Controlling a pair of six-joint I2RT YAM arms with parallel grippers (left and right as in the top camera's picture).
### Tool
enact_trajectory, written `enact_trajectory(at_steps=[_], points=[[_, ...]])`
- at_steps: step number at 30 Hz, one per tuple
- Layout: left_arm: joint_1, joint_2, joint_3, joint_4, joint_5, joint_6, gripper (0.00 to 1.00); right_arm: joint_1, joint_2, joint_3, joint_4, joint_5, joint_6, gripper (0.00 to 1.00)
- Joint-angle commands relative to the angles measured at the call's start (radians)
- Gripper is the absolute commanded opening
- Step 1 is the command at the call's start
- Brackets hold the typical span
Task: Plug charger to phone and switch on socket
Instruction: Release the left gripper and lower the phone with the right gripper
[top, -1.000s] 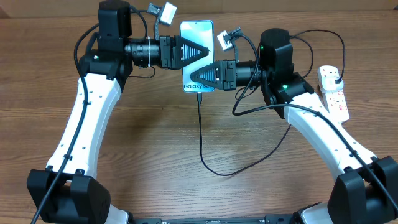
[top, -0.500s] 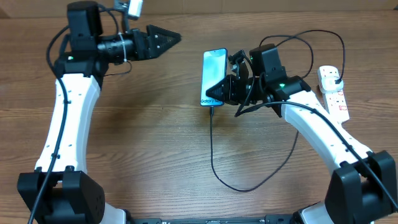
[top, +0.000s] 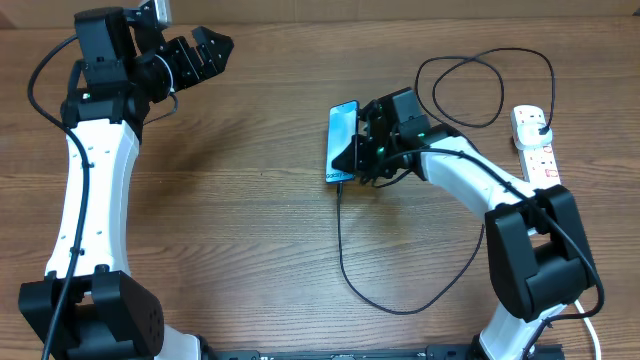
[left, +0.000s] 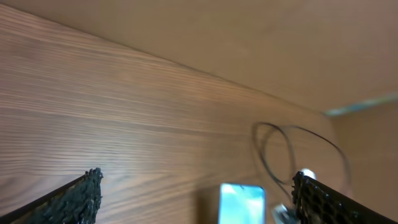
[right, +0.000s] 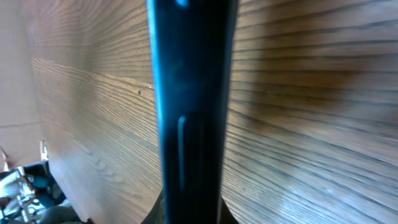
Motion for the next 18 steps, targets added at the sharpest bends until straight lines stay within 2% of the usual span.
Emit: enact_trajectory(at_steps=[1, 11, 18], points=[[0.000, -0.013, 0.015, -0.003, -0.137, 0.020, 0.99, 0.044, 0.013, 0.003, 0.024, 0.062, 0.024, 0.04], [0.000, -0.013, 0.015, -0.003, -0.137, 0.020, 1.00, 0.137, 0.105, 0.003, 0.147, 0.064, 0.134, 0.04], [0.000, -0.013, 0.015, -0.003, -0.137, 0.020, 1.00, 0.178, 0.148, 0.003, 0.188, 0.064, 0.135, 0.04]])
